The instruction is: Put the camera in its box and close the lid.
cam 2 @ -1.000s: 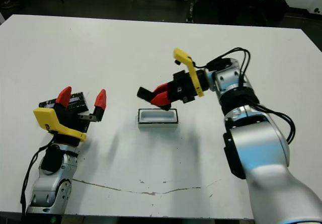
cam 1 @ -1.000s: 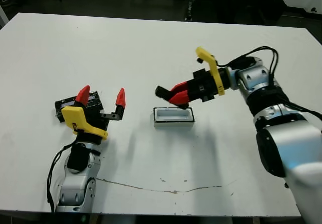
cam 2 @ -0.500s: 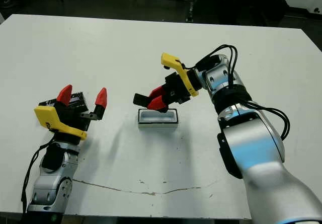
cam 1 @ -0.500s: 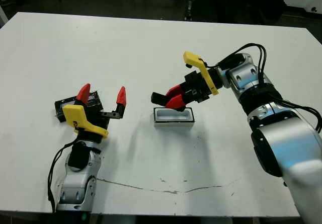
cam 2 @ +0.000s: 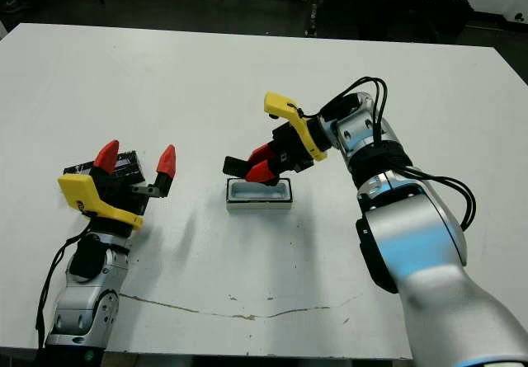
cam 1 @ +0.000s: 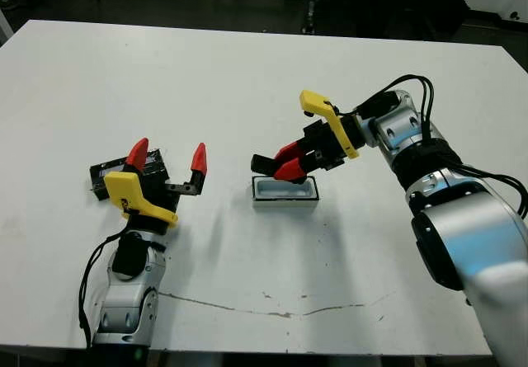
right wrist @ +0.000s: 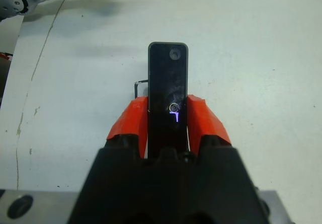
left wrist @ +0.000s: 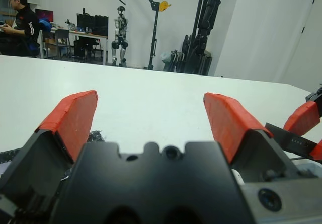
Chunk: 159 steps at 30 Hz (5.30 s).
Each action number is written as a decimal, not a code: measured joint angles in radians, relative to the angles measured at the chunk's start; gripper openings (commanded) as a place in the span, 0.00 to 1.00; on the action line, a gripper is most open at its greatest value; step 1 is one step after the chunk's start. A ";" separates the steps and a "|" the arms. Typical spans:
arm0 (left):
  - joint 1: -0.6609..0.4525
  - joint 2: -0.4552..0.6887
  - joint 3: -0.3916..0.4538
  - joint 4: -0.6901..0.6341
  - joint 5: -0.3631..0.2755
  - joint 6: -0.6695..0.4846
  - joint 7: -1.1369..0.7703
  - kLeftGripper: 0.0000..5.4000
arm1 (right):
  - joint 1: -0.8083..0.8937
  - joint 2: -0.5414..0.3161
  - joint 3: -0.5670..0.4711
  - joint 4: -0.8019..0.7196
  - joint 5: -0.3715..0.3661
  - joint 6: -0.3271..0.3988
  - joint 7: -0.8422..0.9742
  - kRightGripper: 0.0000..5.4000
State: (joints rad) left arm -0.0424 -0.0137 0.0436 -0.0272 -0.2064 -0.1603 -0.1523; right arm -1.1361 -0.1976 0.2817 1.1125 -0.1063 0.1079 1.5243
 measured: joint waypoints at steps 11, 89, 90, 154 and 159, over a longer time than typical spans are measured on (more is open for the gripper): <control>-0.001 0.002 0.009 0.010 -0.002 0.000 -0.002 1.00 | 0.025 0.002 0.023 0.000 -0.010 0.007 -0.005 0.32; -0.020 0.001 0.004 0.049 0.009 -0.023 -0.017 1.00 | 0.049 -0.064 0.043 0.025 -0.060 -0.197 0.041 1.00; -0.020 0.001 0.004 0.049 0.009 -0.023 -0.017 1.00 | 0.049 -0.069 0.037 0.021 -0.059 -0.197 0.039 1.00; -0.771 0.838 -0.018 0.617 -0.104 0.360 -1.185 1.00 | 0.989 -0.106 -0.464 -1.371 0.245 0.111 -1.157 0.00; -0.789 0.831 -0.042 0.665 -0.104 0.443 -1.245 1.00 | 0.989 -0.108 -0.460 -1.371 0.246 0.111 -1.159 0.00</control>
State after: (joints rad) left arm -0.8317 0.8176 0.0018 0.6374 -0.3107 0.2822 -1.3972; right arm -0.1473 -0.3057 -0.1784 -0.2589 0.1395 0.2194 0.3650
